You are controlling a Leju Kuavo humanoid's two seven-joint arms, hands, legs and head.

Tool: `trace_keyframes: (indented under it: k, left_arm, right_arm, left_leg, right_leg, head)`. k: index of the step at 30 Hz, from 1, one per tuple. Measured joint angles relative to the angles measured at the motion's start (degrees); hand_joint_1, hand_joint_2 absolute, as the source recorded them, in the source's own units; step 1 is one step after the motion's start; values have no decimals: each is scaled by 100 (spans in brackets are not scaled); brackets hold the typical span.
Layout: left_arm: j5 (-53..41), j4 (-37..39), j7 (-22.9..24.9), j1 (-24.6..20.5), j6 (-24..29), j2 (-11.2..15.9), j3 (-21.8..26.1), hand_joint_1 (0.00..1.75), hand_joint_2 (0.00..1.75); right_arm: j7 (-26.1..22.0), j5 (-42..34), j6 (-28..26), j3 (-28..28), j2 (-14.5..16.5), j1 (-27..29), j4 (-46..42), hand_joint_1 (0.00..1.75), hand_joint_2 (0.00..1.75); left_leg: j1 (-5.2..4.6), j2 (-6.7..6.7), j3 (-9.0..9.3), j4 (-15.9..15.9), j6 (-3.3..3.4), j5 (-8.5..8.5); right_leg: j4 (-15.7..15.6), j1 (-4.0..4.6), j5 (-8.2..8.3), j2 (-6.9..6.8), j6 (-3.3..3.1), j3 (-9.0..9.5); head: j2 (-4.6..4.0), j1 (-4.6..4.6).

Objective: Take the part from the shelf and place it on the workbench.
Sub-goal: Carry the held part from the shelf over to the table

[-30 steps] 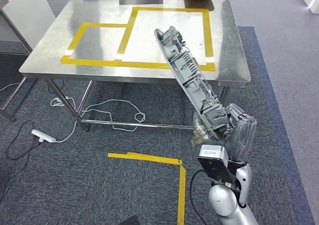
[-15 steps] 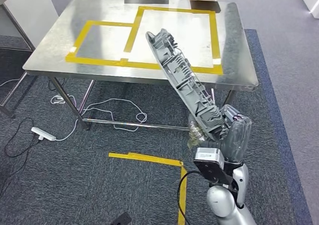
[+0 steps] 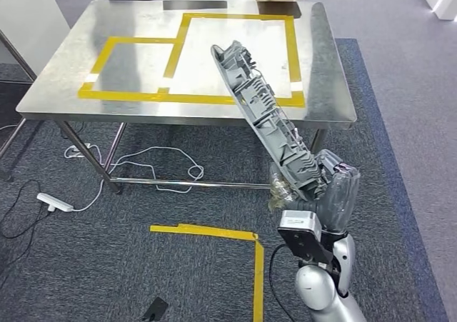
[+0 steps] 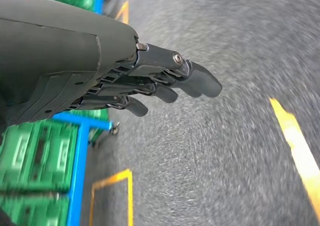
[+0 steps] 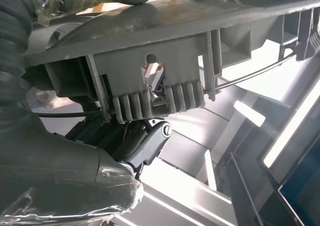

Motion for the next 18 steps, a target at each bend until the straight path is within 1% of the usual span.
trace_keyframes:
  k: [1, 2, 4, 5, 6, 7, 9, 10, 11, 12, 13, 14, 15, 16, 18]
  left_arm:
    - [68, 0, -5, -4, 132, -10, 87, 0, 175]
    - [122, 0, -10, -5, 235, -20, 169, 0, 175]
    - [178, 0, -22, 0, 349, -36, 303, 0, 175]
    - [194, 0, -31, 3, 379, -42, 353, 0, 175]
    - [212, 0, -43, 3, 412, -48, 397, 0, 175]
    - [241, 0, -61, 2, 459, -53, 437, 0, 175]
    - [331, 0, -105, 1, 606, -56, 533, 0, 175]
    - [392, 0, -134, 4, 701, -57, 594, 0, 175]
    - [452, 0, -164, 7, 800, -60, 659, 0, 175]
    - [507, 0, -193, 9, 891, -63, 719, 0, 175]
    - [561, 0, -226, 11, 986, -69, 784, 0, 175]
    - [605, 0, -252, 12, 1064, -75, 840, 0, 175]
    - [647, 0, -276, 9, 1140, -80, 897, 0, 175]
    - [691, 0, -299, 6, 1209, -83, 955, 0, 175]
    - [779, 0, -342, -1, 1340, -86, 1063, 0, 175]
  right_arm:
    - [2, 1, -6, -4, 0, 6, -17, 175, 175]
    - [5, 2, -11, -8, 0, 12, -30, 175, 175]
    - [12, 3, -17, -13, 0, 26, -50, 175, 175]
    - [14, 4, -17, -15, 0, 29, -58, 175, 175]
    - [13, 7, -18, -15, 0, 31, -66, 175, 175]
    - [12, 12, -18, -16, 0, 33, -74, 175, 175]
    - [11, 25, -18, -22, -1, 41, -80, 175, 175]
    - [17, 33, -17, -29, -2, 52, -80, 175, 175]
    - [24, 43, -17, -36, -3, 64, -80, 175, 175]
    - [33, 56, -17, -41, -4, 75, -83, 175, 175]
    - [39, 71, -17, -46, -4, 82, -90, 175, 175]
    - [42, 85, -17, -48, -4, 83, -97, 175, 175]
    - [43, 97, -17, -49, -4, 82, -106, 175, 175]
    - [43, 108, -17, -50, -4, 82, -117, 175, 175]
    - [47, 119, -18, -56, -4, 93, -142, 175, 175]
  left_leg:
    - [-8, -2, 78, -180, 25, 19]
    - [-21, -4, 110, -248, 54, -31]
    - [-18, -7, 130, -298, 123, -60]
    - [-13, -7, 148, -316, 161, -66]
    - [-4, -5, 168, -333, 196, -71]
    - [0, -3, 191, -343, 229, -82]
    - [-13, -2, 229, -342, 271, -121]
    - [-22, -5, 258, -341, 281, -146]
    - [-31, -10, 294, -340, 286, -174]
    - [-39, -17, 340, -340, 285, -207]
    - [-47, -23, 397, -340, 279, -244]
    - [-53, -26, 447, -342, 269, -282]
    - [-63, -26, 483, -337, 250, -318]
    - [-70, -24, 501, -335, 226, -343]
    - [-75, -14, 509, -341, 172, -371]
  right_leg:
    - [5, 10, -20, 2, 30, 1]
    - [2, 16, -32, 3, 62, -3]
    - [-3, 3, -60, -5, 127, -11]
    - [58, -3, -105, -13, 157, -42]
    - [227, -8, -194, -19, 183, -129]
    - [526, -12, -329, -25, 202, -289]
    - [1341, -11, -613, -29, 223, -743]
    - [1627, -10, -650, -28, 226, -933]
    - [1705, -9, -569, -28, 219, -1027]
    - [1540, -6, -374, -28, 201, -1000]
    - [1178, -1, -104, -28, 172, -871]
    - [792, 12, 104, -33, 138, -705]
    - [450, 27, 238, -39, 106, -536]
    - [226, 44, 280, -44, 78, -417]
    - [100, 68, 214, -38, 35, -326]
  head:
    - [1, 4]
    - [1, 6]
    - [2, 8]
    - [2, 11]
    - [2, 20]
    - [2, 24]
    - [2, 32]
    - [1, 30]
    - [1, 32]
    - [1, 32]
    - [0, 32]
    - [1, 30]
    - [1, 29]
    - [1, 24]
    - [2, 11]
